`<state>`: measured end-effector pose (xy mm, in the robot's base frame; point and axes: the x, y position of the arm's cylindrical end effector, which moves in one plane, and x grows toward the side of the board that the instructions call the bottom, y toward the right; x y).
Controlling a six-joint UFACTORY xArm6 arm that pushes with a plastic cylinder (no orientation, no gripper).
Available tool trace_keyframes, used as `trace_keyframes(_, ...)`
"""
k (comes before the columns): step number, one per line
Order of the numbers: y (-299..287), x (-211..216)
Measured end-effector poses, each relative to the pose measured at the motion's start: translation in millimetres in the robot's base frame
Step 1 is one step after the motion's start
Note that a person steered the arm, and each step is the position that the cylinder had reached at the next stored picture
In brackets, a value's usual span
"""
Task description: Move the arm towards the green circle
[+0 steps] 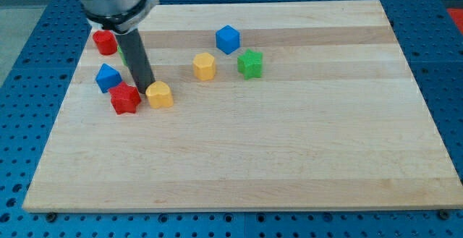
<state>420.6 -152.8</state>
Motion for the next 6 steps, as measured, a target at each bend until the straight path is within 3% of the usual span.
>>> trace_keyframes(2, 39.9, 0.0)
trace_keyframes(6, -18.0, -0.4)
